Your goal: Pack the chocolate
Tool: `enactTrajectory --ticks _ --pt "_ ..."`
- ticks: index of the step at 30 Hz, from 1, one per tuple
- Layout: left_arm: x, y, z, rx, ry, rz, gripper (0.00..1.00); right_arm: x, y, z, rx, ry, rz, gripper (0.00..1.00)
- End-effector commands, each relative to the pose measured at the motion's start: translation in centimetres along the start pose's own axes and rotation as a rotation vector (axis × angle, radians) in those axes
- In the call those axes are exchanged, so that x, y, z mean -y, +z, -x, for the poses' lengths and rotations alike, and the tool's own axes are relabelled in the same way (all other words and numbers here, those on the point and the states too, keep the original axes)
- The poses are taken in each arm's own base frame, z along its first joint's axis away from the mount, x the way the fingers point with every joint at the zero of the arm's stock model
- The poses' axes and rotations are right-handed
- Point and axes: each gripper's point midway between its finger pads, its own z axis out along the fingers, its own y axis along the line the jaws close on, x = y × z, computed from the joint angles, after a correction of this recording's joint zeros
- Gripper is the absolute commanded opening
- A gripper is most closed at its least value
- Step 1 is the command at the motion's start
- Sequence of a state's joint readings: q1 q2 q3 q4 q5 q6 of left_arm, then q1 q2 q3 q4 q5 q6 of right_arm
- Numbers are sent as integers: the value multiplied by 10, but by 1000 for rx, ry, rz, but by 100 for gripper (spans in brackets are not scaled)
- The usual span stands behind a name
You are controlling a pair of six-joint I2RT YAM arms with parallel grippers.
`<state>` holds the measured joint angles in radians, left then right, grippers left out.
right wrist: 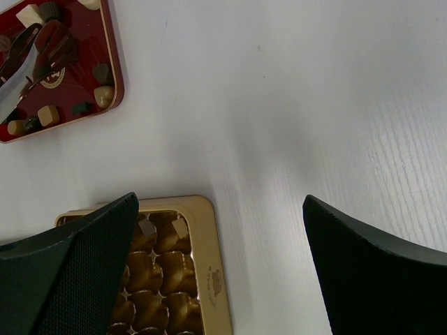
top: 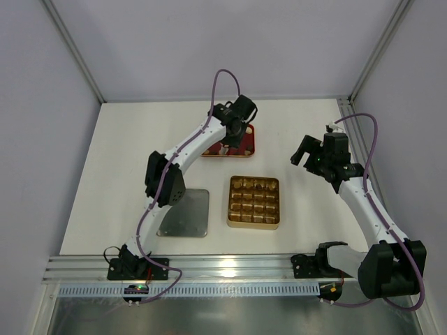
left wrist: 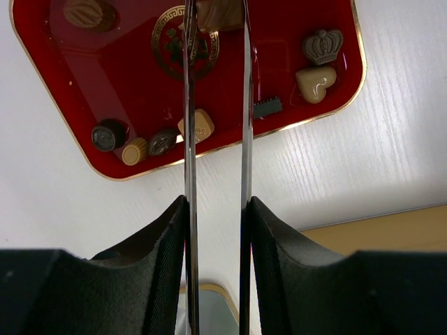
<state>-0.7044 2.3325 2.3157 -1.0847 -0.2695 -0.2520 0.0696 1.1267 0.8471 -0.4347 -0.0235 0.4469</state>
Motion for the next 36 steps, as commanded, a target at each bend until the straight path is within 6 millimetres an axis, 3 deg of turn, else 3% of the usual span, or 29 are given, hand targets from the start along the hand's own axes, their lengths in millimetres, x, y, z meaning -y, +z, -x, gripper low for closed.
enactTrajectory --ticks 1,12,17,25,36 --pt "-13 -52 38 142 -29 -13 38 -6 -1 9 29 -8 24 100" --pt "-17 -70 37 153 -41 -19 37 -6 -3 9 30 -3 31 100" --pt "-17 -69 36 151 -39 -17 37 -6 -2 7 25 -3 31 100" --pt "-20 -51 37 141 -40 13 46 -5 1 7 23 -5 29 100" --pt "-19 -19 34 114 -31 23 46 -4 3 6 17 -10 20 100"
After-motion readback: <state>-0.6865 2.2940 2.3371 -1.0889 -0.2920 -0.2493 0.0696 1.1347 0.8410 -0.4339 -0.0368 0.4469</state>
